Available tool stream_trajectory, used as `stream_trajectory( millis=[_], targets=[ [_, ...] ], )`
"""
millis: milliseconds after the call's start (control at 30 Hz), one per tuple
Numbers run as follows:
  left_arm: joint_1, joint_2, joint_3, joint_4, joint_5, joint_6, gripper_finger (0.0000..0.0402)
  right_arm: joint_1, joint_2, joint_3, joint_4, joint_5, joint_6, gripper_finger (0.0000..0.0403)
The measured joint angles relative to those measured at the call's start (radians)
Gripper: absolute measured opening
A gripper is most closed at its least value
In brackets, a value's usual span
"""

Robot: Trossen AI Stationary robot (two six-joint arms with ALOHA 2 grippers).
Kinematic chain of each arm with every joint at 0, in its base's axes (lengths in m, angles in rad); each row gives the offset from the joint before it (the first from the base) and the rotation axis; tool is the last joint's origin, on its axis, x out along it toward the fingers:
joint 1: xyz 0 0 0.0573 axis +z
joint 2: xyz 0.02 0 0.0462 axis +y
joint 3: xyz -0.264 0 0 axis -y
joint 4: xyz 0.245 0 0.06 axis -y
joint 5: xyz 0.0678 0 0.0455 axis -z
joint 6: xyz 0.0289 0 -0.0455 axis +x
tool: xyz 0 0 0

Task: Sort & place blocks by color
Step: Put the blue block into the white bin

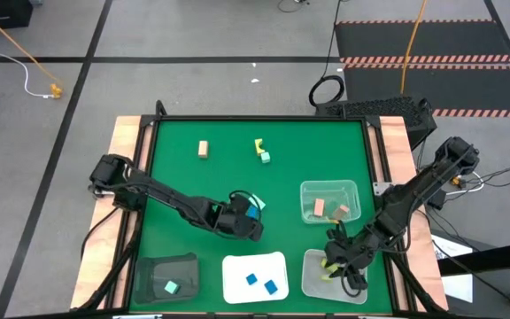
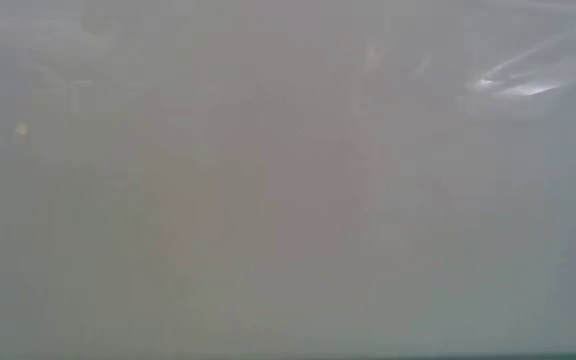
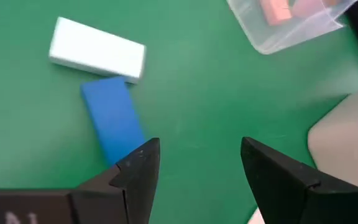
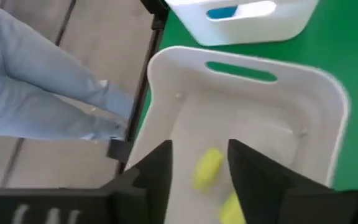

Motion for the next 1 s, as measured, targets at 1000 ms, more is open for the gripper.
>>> stream_trajectory(
  millis=[1000],
  targets=[
    [0.0, 0.104, 0.0, 0.001, -0.184, 0.085, 0.0225, -0.002, 0.0, 0.0, 0.052, 0.008, -0.235, 0.0219]
  ],
)
